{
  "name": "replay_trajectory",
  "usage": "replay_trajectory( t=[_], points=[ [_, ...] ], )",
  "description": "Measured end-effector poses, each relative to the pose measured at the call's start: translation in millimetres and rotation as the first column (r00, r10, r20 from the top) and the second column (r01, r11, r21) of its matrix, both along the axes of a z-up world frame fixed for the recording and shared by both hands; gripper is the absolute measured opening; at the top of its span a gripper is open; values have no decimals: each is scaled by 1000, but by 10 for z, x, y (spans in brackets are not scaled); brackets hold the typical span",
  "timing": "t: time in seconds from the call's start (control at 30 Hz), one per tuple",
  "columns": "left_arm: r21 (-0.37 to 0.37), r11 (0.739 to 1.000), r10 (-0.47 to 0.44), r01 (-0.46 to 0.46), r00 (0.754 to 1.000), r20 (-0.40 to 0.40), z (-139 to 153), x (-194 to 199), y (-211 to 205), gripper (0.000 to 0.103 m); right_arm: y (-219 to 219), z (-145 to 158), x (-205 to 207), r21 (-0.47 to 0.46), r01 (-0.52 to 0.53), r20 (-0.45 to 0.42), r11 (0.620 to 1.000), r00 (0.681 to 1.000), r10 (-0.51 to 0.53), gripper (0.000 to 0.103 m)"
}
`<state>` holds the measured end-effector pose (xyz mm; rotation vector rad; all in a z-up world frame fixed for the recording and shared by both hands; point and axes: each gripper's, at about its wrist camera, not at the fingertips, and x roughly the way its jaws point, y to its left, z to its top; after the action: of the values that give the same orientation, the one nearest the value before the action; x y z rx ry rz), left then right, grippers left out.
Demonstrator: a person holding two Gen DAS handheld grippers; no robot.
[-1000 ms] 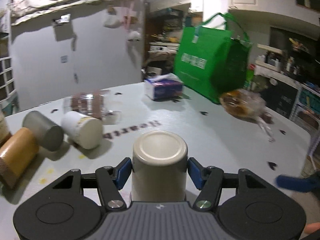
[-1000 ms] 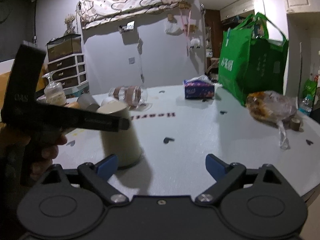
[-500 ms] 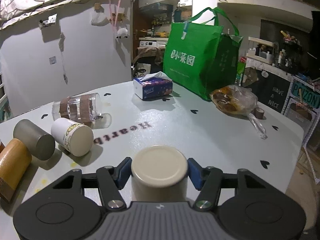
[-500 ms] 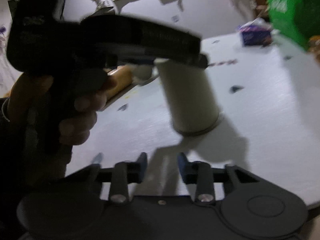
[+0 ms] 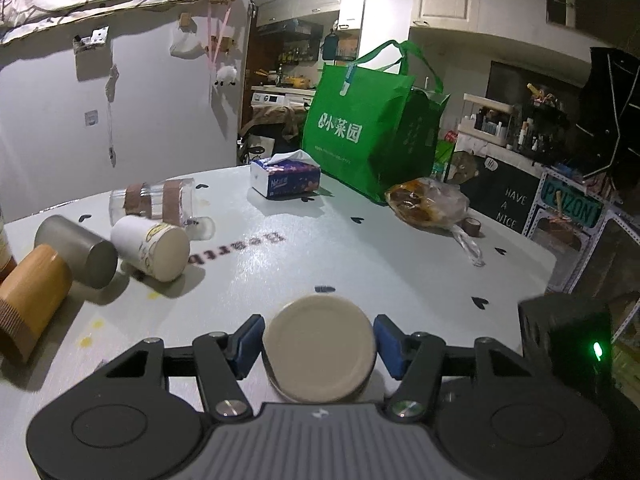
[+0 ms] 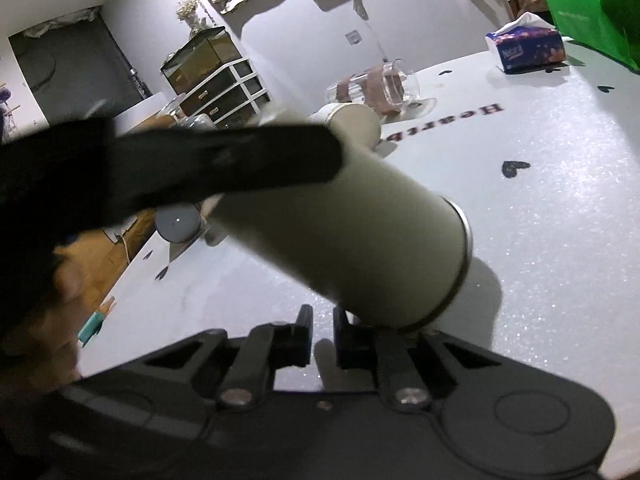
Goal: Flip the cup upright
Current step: 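Grasp the cup with the right tool while the left tool holds it, then rotate the cup opening-up with the right tool while the left tool opens and withdraws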
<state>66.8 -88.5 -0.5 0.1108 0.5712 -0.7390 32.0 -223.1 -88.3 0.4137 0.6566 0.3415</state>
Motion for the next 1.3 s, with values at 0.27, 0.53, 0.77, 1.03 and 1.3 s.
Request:
replay_trajectory(
  t=[0.27,0.53,0.77,1.03,1.3],
  points=[
    [35,998,52,-50,998,-47,-240,-86,224,59,-123,14,-95,-60,63,8,996,998,-63,11],
    [26,996,86,-84,992,-94,-428,-78,301,59,-369,132,-199,-51,140,11,989,990,-139,28],
    [21,996,91,-89,992,-82,-444,-113,291,59,-626,166,80,269,147,-204,952,975,-92,69],
    [36,997,76,-74,995,-65,-452,-157,294,59,-466,71,458,371,197,-368,907,928,-51,77],
    [47,996,72,-70,996,-52,-450,-193,308,59,-326,159,687,283,179,-392,942,918,-56,78]
  ],
)
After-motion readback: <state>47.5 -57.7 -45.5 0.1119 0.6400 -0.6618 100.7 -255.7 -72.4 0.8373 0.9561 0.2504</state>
